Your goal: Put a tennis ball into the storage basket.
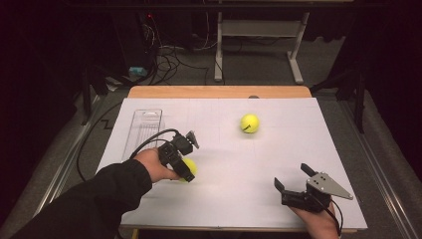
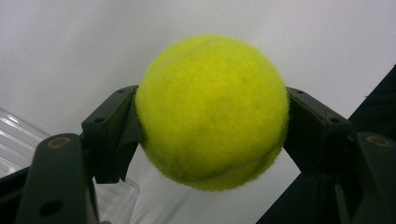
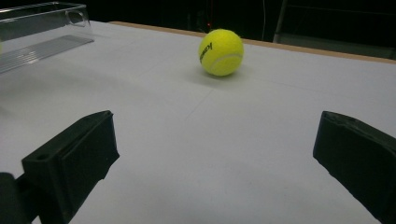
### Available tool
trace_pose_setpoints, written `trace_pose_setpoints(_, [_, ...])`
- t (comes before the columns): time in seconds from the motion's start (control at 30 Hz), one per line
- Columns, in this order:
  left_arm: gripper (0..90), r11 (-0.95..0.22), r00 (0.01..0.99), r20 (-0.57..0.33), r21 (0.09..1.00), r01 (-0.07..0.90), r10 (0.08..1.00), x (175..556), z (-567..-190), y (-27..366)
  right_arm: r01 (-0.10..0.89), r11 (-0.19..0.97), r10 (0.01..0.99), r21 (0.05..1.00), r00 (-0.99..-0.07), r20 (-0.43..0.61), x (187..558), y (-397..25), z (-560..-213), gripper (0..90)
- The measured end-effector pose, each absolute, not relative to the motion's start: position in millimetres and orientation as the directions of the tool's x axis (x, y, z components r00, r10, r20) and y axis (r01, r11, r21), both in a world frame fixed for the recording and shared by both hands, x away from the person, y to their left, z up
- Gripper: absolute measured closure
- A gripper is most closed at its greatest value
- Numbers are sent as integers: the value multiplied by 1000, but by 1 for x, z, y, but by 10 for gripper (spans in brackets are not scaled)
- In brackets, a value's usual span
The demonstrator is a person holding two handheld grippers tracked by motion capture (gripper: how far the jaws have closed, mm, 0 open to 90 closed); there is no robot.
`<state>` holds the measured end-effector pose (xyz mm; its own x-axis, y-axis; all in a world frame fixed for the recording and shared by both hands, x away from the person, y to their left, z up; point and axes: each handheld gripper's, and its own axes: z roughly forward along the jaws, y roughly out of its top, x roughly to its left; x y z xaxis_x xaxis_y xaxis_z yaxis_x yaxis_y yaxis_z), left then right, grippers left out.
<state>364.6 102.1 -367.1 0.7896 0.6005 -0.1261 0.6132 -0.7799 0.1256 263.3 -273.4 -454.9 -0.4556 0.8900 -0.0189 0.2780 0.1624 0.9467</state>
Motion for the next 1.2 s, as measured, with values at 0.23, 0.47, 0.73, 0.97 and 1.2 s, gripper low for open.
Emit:
trace_pose_setpoints(0.23, [269, -774, 785, -129, 131, 619, 606, 370, -356, 106, 274, 157, 889, 949, -457, -15, 262, -274, -454, 0])
trace_pose_setpoints(0.47, [270, -761, 772, -118, 132, 635, 624, 379, -346, 116, 273, 162, 888, 948, -460, -19, 262, -274, -455, 0])
trace_pose_setpoints(0.73, [270, -723, 736, -118, 143, 676, 666, 394, -332, 137, 275, 163, 888, 948, -460, -19, 262, -274, -455, 0])
trace_pose_setpoints(0.97, [270, -676, 690, -105, 145, 723, 716, 408, -323, 162, 277, 165, 887, 947, -461, -19, 262, -273, -455, 0])
trace_pose_setpoints(1.2, [270, -642, 654, -91, 127, 756, 751, 418, -320, 180, 280, 164, 887, 946, -461, -17, 262, -273, -455, 0])
